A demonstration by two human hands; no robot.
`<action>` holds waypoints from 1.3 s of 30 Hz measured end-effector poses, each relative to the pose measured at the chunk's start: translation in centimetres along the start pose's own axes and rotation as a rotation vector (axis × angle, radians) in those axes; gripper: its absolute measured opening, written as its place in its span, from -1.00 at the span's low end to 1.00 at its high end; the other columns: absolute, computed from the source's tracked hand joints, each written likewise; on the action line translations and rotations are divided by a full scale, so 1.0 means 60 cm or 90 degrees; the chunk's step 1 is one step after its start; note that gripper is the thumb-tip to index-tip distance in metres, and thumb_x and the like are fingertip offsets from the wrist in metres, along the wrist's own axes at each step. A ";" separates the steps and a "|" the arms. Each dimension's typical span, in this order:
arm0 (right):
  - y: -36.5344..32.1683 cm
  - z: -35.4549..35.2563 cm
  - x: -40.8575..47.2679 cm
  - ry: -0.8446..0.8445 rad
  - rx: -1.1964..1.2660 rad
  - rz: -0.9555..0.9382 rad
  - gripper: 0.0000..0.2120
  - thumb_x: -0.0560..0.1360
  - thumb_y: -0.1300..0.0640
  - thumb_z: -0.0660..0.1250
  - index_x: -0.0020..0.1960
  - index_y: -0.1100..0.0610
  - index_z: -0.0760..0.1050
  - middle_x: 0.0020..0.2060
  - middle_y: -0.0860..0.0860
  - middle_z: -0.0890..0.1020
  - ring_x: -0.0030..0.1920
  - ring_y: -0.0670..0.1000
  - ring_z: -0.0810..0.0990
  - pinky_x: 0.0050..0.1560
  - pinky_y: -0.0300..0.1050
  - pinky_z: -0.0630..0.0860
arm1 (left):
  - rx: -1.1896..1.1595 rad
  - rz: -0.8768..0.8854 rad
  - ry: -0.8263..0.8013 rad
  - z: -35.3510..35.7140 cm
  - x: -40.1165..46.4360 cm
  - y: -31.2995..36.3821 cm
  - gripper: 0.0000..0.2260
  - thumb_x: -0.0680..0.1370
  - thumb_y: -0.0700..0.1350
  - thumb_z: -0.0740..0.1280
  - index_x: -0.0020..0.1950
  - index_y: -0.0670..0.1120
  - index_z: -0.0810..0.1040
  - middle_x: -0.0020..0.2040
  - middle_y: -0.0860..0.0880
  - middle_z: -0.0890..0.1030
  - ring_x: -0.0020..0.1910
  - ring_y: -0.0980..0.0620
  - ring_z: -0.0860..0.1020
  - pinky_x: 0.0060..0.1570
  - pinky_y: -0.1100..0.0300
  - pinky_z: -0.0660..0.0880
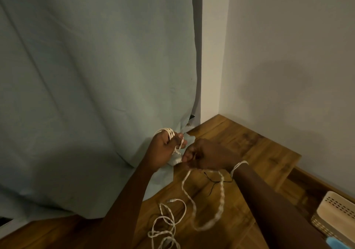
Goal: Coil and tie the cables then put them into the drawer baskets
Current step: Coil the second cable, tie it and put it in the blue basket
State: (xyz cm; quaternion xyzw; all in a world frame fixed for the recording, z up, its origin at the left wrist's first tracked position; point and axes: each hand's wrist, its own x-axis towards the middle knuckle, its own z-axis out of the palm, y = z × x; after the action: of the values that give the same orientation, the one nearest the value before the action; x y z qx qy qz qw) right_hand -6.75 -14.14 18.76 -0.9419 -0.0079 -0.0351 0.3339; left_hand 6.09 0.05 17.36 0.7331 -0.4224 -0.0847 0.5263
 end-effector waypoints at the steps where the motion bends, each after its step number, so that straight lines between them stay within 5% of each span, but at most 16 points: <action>1: -0.004 0.005 0.002 0.052 -0.063 -0.007 -0.82 0.48 0.13 0.49 0.04 0.16 0.61 -0.16 -0.07 0.60 -0.27 -0.18 0.56 -0.21 -0.43 0.41 | -0.021 -0.005 0.001 0.001 0.000 0.001 -0.55 0.56 0.19 0.26 -0.20 -0.21 0.54 -0.26 -0.20 0.62 -0.27 -0.08 0.62 -0.12 -0.10 0.59; 6: -0.012 0.024 0.009 0.089 -0.194 0.023 -0.53 0.40 0.13 0.57 0.23 0.13 0.46 0.03 0.01 0.61 -0.13 -0.11 0.52 -0.31 -0.49 0.32 | -0.092 -0.072 0.032 0.005 0.004 -0.007 -0.67 0.60 0.03 0.30 -0.26 -0.15 0.54 -0.36 -0.08 0.60 -0.33 0.03 0.58 -0.19 0.08 0.53; 9: -0.012 0.025 0.005 0.089 -0.161 -0.013 -0.62 0.47 0.23 0.49 0.25 0.17 0.49 0.03 0.05 0.65 -0.08 -0.02 0.64 -0.24 -0.41 0.46 | -0.131 -0.088 0.064 0.004 0.004 -0.012 -0.71 0.60 -0.01 0.31 -0.26 -0.11 0.59 -0.32 -0.11 0.65 -0.28 -0.06 0.64 -0.14 0.05 0.58; 13: -0.005 0.012 -0.018 0.177 0.066 -0.096 -0.74 0.54 0.23 0.41 0.22 0.11 0.54 -0.10 -0.04 0.71 -0.11 -0.11 0.69 -0.05 -0.26 0.62 | -0.115 -0.048 0.054 -0.012 0.000 -0.007 -0.62 0.65 -0.02 0.21 -0.20 -0.26 0.53 -0.33 -0.15 0.61 -0.34 0.02 0.59 -0.23 0.21 0.52; 15: -0.003 0.002 -0.029 0.227 0.248 -0.086 -0.77 0.53 0.28 0.41 0.18 0.22 0.56 -0.11 0.07 0.74 -0.10 0.00 0.73 0.00 -0.12 0.67 | -0.136 -0.076 0.037 -0.022 0.001 -0.004 -0.62 0.66 0.03 0.17 -0.17 -0.21 0.54 -0.33 -0.10 0.61 -0.32 0.03 0.60 -0.23 0.24 0.52; 19: 0.000 -0.012 -0.035 0.226 0.561 -0.121 -0.79 0.50 0.33 0.35 0.12 0.37 0.52 -0.17 0.26 0.71 -0.21 0.17 0.71 -0.13 -0.02 0.68 | -0.130 -0.139 -0.056 -0.017 -0.007 0.006 -0.54 0.68 0.06 0.05 -0.19 -0.13 0.59 -0.36 -0.09 0.61 -0.32 0.01 0.61 -0.19 0.23 0.52; 23: 0.015 -0.024 -0.034 0.244 0.728 -0.114 -0.85 0.52 0.25 0.37 0.07 0.26 0.55 -0.29 0.15 0.63 -0.37 0.02 0.59 -0.30 -0.14 0.57 | -0.266 -0.152 -0.153 -0.013 -0.012 -0.001 -0.67 0.67 -0.03 0.14 -0.13 -0.11 0.61 -0.25 -0.09 0.61 -0.21 -0.06 0.58 -0.03 0.01 0.51; 25: 0.027 -0.028 -0.036 0.204 0.812 -0.099 -0.78 0.45 0.17 0.49 0.04 0.21 0.55 -0.31 0.12 0.59 -0.38 -0.02 0.55 -0.33 -0.18 0.53 | -0.220 -0.142 -0.181 -0.019 -0.012 -0.007 -0.81 0.60 -0.06 0.23 -0.09 -0.07 0.61 -0.14 -0.05 0.62 -0.09 -0.03 0.56 0.07 -0.07 0.47; 27: 0.037 -0.030 -0.041 0.190 0.871 -0.082 -0.79 0.47 0.18 0.48 0.05 0.19 0.52 -0.30 0.10 0.55 -0.37 -0.05 0.52 -0.34 -0.21 0.50 | -0.094 -0.096 -0.197 -0.020 -0.012 -0.001 -0.83 0.59 -0.07 0.28 -0.08 -0.12 0.60 -0.16 -0.06 0.61 -0.13 0.01 0.57 0.03 -0.01 0.49; 31: 0.040 -0.036 -0.042 0.282 0.963 0.007 -0.92 0.55 0.31 0.26 -0.04 0.15 0.45 -0.29 0.11 0.52 -0.45 -0.11 0.45 -0.43 -0.28 0.44 | 0.104 -0.005 -0.185 -0.002 -0.018 0.017 -0.59 0.58 0.15 0.28 -0.23 -0.19 0.46 -0.36 -0.16 0.44 -0.35 -0.01 0.47 -0.23 0.04 0.48; 33: 0.041 -0.034 -0.038 0.317 1.056 0.103 -0.94 0.54 0.29 0.29 -0.09 0.18 0.46 -0.31 0.10 0.57 -0.48 -0.13 0.48 -0.46 -0.32 0.47 | 0.177 -0.001 -0.202 0.003 -0.019 0.024 -0.62 0.59 0.14 0.26 -0.20 -0.15 0.52 -0.33 -0.05 0.49 -0.30 0.05 0.51 -0.17 0.06 0.50; 37: 0.043 -0.034 -0.031 0.362 1.150 0.195 -0.74 0.59 0.29 0.24 -0.18 0.33 0.63 -0.21 0.23 0.70 -0.23 0.03 0.70 -0.25 -0.23 0.66 | 0.148 -0.037 -0.292 0.009 -0.021 0.031 -0.75 0.61 0.04 0.26 -0.15 -0.07 0.60 -0.28 0.08 0.60 -0.26 0.20 0.57 -0.18 0.29 0.50; 39: 0.031 -0.027 -0.027 0.353 1.193 0.199 -0.86 0.49 0.35 0.29 -0.13 0.39 0.60 -0.14 0.34 0.68 -0.20 0.15 0.73 -0.18 -0.10 0.69 | 0.061 -0.058 -0.297 0.012 -0.021 0.027 -0.73 0.62 0.00 0.26 -0.12 -0.15 0.60 -0.29 0.01 0.60 -0.32 0.17 0.54 -0.29 0.32 0.44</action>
State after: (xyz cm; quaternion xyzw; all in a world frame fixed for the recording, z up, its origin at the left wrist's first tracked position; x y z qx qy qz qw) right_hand -8.37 -16.56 18.72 -0.2459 0.1702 -0.1895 0.9352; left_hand 4.04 0.32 18.02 0.7360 -0.5025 -0.2553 0.3750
